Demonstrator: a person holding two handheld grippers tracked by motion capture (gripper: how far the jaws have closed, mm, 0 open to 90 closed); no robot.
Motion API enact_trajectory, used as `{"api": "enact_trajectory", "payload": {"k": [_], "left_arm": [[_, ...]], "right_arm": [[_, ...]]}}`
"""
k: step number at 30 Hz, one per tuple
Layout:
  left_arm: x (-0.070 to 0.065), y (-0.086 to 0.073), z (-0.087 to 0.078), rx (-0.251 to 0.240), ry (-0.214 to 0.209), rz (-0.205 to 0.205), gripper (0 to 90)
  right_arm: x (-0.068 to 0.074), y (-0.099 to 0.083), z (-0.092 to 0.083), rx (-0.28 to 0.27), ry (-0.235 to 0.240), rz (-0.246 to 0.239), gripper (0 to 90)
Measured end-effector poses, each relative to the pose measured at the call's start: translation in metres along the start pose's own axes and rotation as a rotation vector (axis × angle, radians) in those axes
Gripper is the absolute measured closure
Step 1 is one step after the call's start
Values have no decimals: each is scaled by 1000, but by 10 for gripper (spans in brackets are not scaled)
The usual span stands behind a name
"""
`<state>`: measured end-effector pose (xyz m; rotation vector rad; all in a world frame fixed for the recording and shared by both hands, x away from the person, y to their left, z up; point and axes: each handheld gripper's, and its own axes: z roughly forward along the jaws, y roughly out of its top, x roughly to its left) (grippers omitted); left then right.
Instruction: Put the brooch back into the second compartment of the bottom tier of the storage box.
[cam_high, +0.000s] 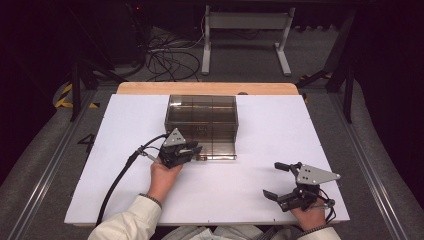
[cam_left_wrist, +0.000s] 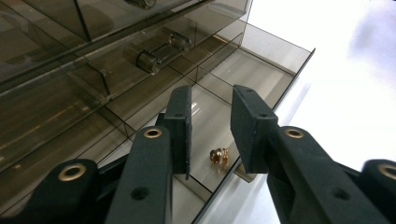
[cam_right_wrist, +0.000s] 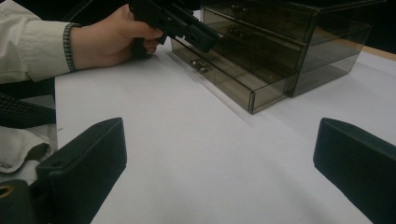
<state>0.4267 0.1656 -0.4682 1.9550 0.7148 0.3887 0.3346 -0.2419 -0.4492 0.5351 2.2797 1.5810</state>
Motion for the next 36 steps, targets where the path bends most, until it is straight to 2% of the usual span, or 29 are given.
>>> {"api": "enact_trajectory", "payload": {"k": [5,6,12,16,26,31,36], "left_arm": [[-1,3,-4,-17,3,-5,593],[-2,4,-6,-18,-7,-9,566],[-10,15,-27,-53,0,11,425],[-13,18,-35,-62,-4,9,386],[-12,21,-42,-74,-2,6,355],[-13,21,-43,-77,-23,-5,327],[-13,23,-45,-84,-31,-23,243]], "right_arm": [[-1,0,-1,2,0,1,32],[-1,0,0,1,-2,3,32],[-2,0,1,-3,2,6,32],[-1,0,1,-3,2,5,32],[-1,0,1,-3,2,5,32],[-1,0,0,-6,1,4,32],[-1,0,0,-2,1,3,32]]}}
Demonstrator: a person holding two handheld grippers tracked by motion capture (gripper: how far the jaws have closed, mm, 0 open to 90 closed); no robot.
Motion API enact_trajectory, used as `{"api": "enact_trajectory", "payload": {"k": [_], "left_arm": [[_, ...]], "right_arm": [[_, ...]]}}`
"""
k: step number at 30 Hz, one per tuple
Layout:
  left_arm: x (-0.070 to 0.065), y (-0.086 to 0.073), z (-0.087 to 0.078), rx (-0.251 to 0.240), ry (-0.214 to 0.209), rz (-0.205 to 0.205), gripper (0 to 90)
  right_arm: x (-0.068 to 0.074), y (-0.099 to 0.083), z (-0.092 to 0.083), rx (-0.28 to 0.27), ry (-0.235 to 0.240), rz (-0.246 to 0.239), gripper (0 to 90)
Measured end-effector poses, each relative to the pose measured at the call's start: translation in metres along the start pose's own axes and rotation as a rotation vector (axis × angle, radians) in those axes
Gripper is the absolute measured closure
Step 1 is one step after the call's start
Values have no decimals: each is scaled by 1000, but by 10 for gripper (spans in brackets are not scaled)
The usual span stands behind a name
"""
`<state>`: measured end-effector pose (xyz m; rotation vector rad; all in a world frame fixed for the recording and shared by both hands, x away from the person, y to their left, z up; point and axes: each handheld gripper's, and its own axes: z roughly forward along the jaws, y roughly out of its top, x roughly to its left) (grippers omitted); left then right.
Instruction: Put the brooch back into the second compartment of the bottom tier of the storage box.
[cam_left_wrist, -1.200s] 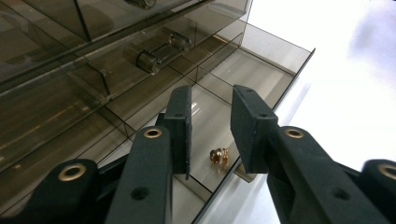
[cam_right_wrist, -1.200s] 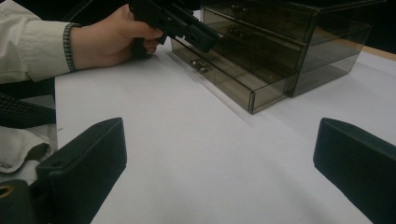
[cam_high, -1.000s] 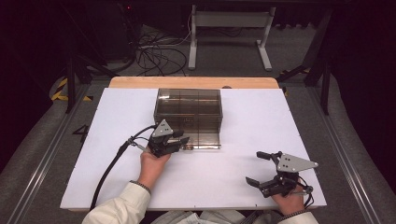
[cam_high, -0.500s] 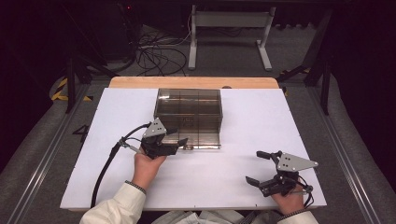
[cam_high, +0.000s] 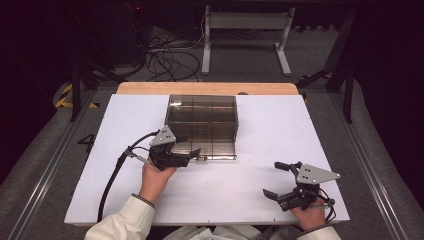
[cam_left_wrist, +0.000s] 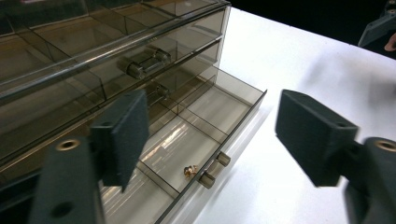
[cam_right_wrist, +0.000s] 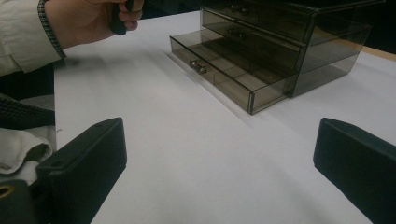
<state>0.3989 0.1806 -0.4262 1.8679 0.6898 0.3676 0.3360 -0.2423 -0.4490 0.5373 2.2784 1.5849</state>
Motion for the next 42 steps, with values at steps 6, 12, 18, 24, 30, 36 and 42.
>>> {"api": "enact_trajectory", "payload": {"k": [6,12,18,24,30,36,42], "left_arm": [[-2,4,-7,-3,11,15,159],[-5,9,-21,-25,11,22,87],[-10,12,-37,-45,22,45,16],[-13,11,-51,-72,20,65,2],[-15,5,-66,-103,32,66,1],[-17,-2,-80,-92,32,74,1],[-18,-17,-92,-93,51,63,1]], "right_arm": [[0,0,0,-2,1,-1,32],[0,0,0,1,2,0,32],[0,0,0,2,-3,0,32],[0,0,1,4,-1,-1,32],[-1,0,0,3,-3,1,32],[0,0,0,2,-2,3,32],[0,0,1,5,-1,2,32]]}}
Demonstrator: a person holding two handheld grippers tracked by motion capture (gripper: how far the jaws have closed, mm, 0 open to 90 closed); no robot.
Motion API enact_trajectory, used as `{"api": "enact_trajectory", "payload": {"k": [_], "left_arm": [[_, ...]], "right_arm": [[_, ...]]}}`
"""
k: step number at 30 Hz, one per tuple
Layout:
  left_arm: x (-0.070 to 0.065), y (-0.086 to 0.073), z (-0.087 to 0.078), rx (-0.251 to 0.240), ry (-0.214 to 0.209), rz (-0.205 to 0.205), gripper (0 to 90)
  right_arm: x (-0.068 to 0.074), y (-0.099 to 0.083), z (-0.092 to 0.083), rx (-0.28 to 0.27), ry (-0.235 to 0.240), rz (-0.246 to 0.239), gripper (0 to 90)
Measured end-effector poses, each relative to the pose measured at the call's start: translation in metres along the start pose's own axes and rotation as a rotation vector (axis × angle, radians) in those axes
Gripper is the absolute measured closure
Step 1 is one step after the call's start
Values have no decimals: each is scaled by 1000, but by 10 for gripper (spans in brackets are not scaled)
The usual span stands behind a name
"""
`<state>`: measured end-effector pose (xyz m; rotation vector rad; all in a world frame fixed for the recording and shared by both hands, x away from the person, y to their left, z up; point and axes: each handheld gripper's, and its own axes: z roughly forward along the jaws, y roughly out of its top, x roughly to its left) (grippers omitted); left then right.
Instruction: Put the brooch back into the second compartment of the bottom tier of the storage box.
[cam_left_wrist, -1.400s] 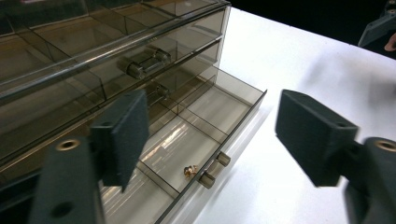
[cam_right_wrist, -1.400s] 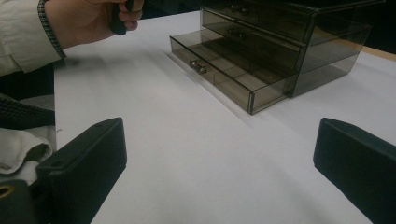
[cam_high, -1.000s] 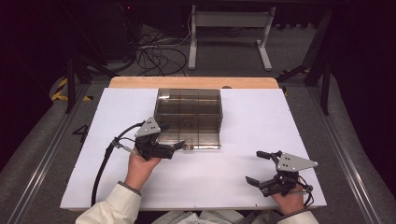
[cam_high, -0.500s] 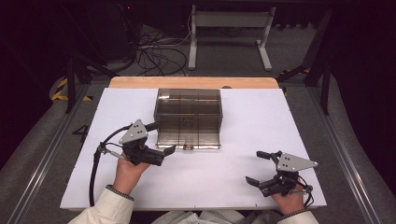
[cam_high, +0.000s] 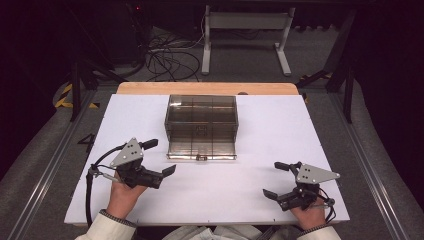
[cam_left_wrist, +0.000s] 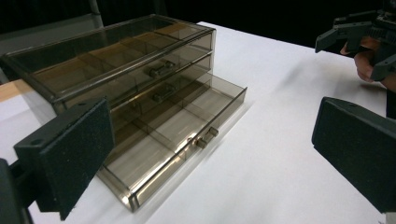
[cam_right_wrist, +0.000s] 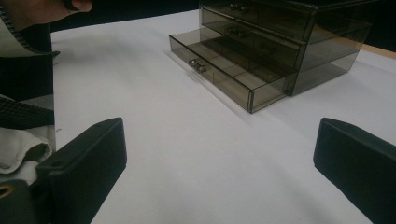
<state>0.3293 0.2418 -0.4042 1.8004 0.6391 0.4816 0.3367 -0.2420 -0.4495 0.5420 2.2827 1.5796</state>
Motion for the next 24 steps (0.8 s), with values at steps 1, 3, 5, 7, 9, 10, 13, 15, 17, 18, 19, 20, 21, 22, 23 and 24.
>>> {"api": "enact_trajectory", "payload": {"k": [1,3,5,7,9,10,13,15,17,18,19,20,21,22,23,24], "left_arm": [[0,-2,-2,-5,6,-1,2],[0,-6,-6,-5,10,4,3],[1,-11,-10,1,25,21,3],[2,-17,-13,3,32,25,3],[3,-22,-17,3,34,11,3],[3,-25,-18,4,36,10,3],[4,-32,-24,2,50,5,3],[5,-37,-27,2,54,-3,3],[6,-41,-30,3,52,-10,2],[7,-43,-32,2,56,-5,2],[7,-46,-32,4,58,-12,2],[6,-48,-33,7,57,-15,2],[7,-50,-34,15,62,0,2],[5,-52,-35,19,66,2,2],[4,-54,-36,21,71,7,2],[4,-57,-37,22,74,9,2]], "right_arm": [[0,0,0,0,-1,0,32],[0,0,0,0,-1,1,32],[0,0,0,1,-1,0,32],[0,0,0,0,-2,1,32],[0,0,0,2,-3,1,32],[0,0,0,2,-4,0,32],[0,0,0,2,-3,0,32],[0,0,0,4,-4,-1,32],[0,0,0,4,-4,-1,32],[0,0,0,4,-4,-1,32],[0,0,0,5,-5,-1,32],[0,0,0,6,-5,-1,32],[0,0,0,6,-5,-1,32],[0,0,0,7,-6,0,32],[0,0,0,7,-6,0,32],[0,0,0,7,-7,0,32]]}}
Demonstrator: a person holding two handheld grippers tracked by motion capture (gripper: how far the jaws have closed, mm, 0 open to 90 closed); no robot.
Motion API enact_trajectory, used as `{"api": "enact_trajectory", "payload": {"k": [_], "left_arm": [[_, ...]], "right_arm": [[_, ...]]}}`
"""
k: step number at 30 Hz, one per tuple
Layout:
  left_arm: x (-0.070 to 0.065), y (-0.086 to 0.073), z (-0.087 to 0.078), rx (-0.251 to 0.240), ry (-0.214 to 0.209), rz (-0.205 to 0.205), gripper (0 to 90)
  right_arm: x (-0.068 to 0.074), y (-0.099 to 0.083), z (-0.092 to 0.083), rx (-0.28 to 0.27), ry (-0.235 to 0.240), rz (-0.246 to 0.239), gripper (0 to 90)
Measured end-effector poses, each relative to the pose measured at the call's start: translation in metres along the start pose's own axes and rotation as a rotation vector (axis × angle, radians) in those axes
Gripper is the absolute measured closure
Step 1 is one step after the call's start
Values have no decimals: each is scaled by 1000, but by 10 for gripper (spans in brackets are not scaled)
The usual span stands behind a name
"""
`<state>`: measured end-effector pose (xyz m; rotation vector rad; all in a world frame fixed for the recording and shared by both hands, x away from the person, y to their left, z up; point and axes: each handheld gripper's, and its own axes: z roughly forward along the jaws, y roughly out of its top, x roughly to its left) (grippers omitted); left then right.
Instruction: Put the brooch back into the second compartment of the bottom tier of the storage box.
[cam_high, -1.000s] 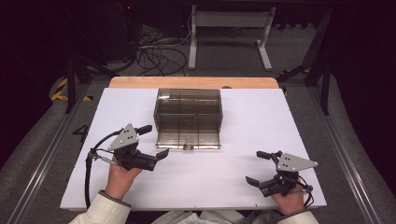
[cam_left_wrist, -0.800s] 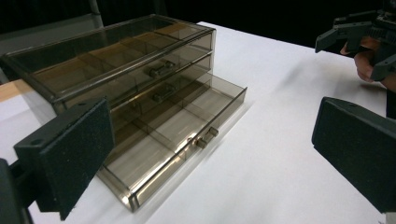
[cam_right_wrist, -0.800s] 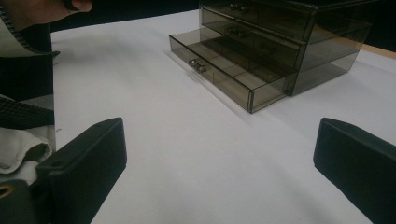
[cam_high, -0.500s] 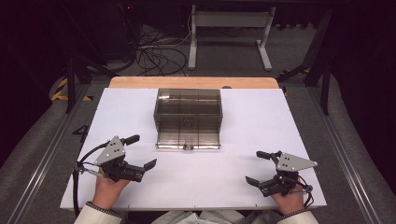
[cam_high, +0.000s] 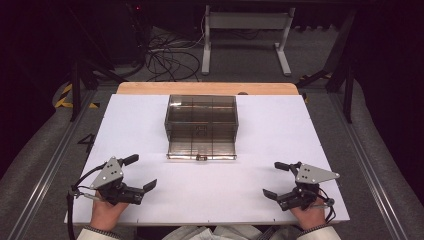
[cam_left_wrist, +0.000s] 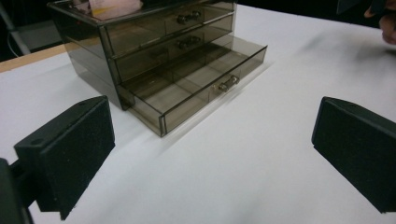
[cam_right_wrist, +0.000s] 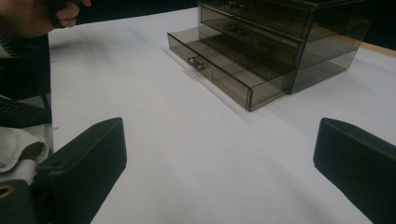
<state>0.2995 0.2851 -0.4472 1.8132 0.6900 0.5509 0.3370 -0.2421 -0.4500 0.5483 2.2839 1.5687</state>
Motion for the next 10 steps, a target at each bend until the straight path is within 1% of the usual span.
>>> {"api": "enact_trajectory", "payload": {"k": [1,3,5,6,8,10], "left_arm": [[0,-3,-1,-4,-1,-5,2],[0,-9,-2,-28,-13,-57,2],[2,-12,-4,-41,-24,-100,3],[2,-13,-5,-46,-14,-106,3],[3,-13,-8,-47,22,-79,5],[3,-14,-8,-40,39,-69,5]], "right_arm": [[0,0,0,0,-1,0,32],[0,0,0,1,-1,1,32],[0,0,0,1,0,-1,32],[0,0,0,1,0,-1,32],[0,0,0,0,0,-1,32],[0,0,0,1,-1,-2,32]]}}
